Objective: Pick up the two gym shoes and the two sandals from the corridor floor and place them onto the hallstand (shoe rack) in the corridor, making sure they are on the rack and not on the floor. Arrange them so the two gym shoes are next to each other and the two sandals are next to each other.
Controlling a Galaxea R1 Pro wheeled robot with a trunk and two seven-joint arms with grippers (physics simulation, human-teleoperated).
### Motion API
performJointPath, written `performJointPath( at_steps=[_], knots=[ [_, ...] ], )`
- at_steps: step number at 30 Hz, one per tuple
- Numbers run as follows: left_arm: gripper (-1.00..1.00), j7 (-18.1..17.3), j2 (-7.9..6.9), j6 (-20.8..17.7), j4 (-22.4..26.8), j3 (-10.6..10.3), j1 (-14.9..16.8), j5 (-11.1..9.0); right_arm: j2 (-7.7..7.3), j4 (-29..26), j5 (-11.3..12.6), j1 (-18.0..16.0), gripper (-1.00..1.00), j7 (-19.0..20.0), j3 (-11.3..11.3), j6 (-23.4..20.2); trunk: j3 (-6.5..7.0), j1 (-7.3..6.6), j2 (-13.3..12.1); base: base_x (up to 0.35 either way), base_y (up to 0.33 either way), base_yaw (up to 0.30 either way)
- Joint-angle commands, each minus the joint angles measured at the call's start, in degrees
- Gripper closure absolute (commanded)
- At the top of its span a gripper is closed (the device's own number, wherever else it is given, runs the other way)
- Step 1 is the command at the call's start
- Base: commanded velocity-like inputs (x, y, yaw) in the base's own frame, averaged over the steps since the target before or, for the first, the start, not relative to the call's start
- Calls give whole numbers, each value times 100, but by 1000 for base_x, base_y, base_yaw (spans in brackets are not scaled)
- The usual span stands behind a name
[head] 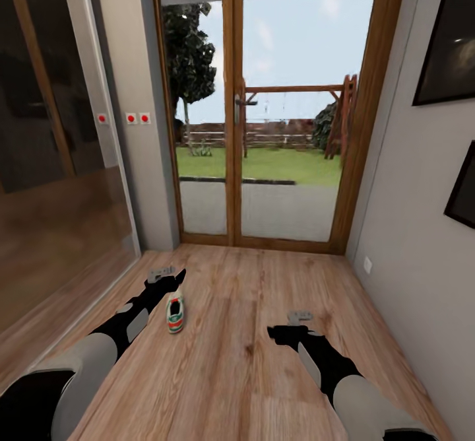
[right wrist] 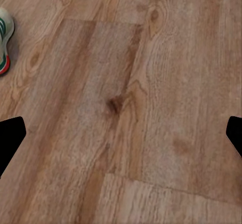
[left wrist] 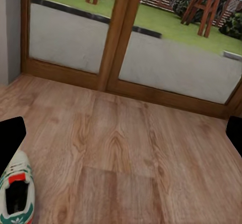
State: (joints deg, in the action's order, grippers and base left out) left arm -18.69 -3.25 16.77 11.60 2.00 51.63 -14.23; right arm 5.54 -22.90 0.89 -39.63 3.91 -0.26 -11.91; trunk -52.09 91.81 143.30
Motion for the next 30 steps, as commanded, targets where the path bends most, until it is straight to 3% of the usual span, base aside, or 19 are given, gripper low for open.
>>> performJointPath(
  at_steps=[1, 10, 22, 30],
  knots=[
    [-100, -47, 0, 2, -8, 20, 5, -36, 0, -12, 8, -1, -100, 12, -6, -33, -6, 2, 2, 348, 0, 0],
    [-100, -47, 1, 2, -8, 20, 5, -36, 0, -10, 12, -1, -100, 12, -27, -37, -6, 2, 2, 348, -6, 2],
    [-100, -47, 0, 2, -8, 20, 5, -36, 0, -12, 9, -1, -100, -4, -25, -35, -6, 2, 2, 306, -128, 258],
    [-100, -47, 0, 2, -8, 20, 5, -36, 0, -7, 8, -1, -100, -3, -6, -32, -6, 2, 2, 338, -12, 70]
  ],
)
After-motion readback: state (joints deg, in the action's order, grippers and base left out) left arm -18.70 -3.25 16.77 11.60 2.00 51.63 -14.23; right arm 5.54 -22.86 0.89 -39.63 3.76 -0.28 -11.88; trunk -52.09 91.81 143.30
